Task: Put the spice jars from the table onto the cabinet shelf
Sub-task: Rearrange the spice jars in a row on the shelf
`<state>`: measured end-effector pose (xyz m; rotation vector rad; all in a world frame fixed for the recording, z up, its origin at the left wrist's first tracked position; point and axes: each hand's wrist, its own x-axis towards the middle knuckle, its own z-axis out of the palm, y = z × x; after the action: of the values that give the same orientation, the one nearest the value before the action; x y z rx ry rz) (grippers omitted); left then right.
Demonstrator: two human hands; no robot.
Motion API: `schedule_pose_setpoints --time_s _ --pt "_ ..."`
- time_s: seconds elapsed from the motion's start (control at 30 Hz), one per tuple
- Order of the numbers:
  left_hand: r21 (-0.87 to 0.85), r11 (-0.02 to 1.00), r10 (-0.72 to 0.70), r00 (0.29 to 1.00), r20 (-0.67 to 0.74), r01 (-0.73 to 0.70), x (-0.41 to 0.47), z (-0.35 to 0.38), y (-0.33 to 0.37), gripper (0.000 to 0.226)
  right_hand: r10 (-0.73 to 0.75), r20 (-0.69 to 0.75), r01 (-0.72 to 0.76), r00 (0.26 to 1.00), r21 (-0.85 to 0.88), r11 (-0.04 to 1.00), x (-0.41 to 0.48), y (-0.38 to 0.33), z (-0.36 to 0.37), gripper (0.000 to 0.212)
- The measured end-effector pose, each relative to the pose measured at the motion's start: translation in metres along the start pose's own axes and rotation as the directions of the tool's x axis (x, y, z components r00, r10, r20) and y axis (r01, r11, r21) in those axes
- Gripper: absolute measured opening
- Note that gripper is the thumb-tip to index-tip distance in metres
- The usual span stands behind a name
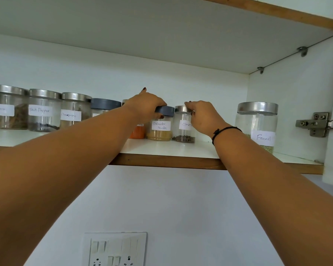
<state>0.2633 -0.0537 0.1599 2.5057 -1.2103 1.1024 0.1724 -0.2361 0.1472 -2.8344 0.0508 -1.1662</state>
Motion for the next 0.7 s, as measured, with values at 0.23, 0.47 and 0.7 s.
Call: schedule_pose_setpoints --time_s 0.23,0.47,0.7 --pt "0.001 1.0 -0.004 1.0 -0.013 0.004 -0.0063 0.0 0.0001 0.021 0.003 0.085 -0.005 0.996 0.022 1.0 -0.0026 -0.0006 -0.0017 0.05" --pt "0.057 0.998 -0.027 0.999 -0.027 0.028 -0.0077 -0.003 0.0075 0.032 -0.035 0.149 0.03 0.988 0.038 0.999 -0.0042 -0.0019 -0.0015 0.065" --pt "0.045 0.998 -0.046 0.999 -0.012 0.046 -0.0074 -0.0046 0.0076 0.039 0.012 0.065 -0.013 0.998 0.025 1.0 -0.0088 -0.0022 -0.0035 0.049"
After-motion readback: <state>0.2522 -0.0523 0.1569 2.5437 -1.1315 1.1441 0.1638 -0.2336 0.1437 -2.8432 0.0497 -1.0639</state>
